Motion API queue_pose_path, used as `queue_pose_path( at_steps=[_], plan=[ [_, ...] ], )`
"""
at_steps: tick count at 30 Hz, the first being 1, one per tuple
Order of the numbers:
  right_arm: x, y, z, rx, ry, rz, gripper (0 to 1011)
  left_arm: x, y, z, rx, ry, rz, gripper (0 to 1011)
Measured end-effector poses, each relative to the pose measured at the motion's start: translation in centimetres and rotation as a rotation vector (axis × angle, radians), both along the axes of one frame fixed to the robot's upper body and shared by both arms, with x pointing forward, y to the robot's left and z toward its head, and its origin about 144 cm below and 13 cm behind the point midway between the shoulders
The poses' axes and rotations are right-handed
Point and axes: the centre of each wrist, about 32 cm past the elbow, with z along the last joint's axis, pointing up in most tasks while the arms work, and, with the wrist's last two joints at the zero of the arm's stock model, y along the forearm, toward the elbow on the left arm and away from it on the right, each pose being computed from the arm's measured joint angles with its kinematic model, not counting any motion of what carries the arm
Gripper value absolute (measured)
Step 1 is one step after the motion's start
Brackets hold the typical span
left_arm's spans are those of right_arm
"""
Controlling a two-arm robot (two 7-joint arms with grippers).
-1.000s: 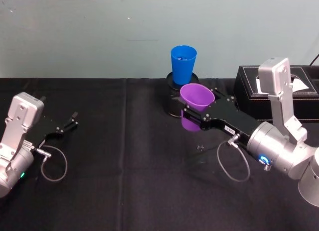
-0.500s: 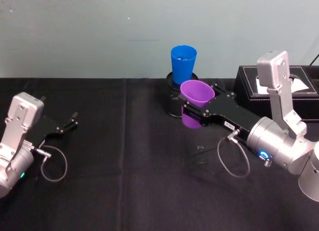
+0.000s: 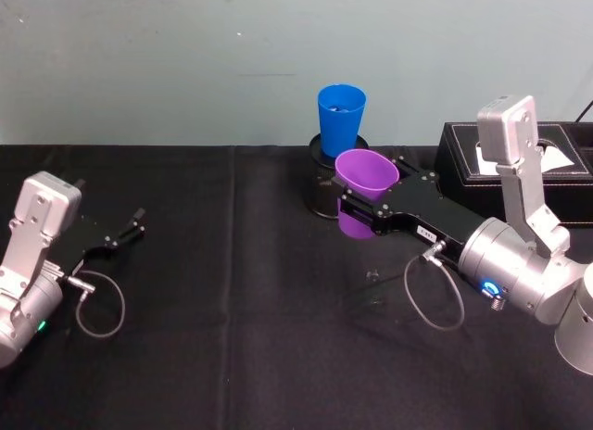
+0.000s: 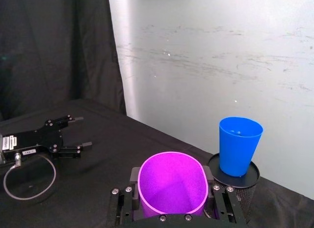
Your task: Pick up one cup with a gripper and tap it against the other cup.
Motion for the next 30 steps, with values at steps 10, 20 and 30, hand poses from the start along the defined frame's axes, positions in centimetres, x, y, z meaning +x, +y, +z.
queue_pose_path(
  at_steps=[10,20,30],
  plan=[
    [-0.02,0.0,-0.03,0.0,0.0,0.0,726,0.0,0.0,0.0,0.0,0.0,0.0,1000],
    [-0.02,0.0,-0.03,-0.001,-0.001,0.0,726,0.0,0.0,0.0,0.0,0.0,0.0,1000],
    [-0.02,0.0,-0.03,-0.002,-0.001,0.0,726,0.0,0.0,0.0,0.0,0.0,0.0,1000]
  ],
)
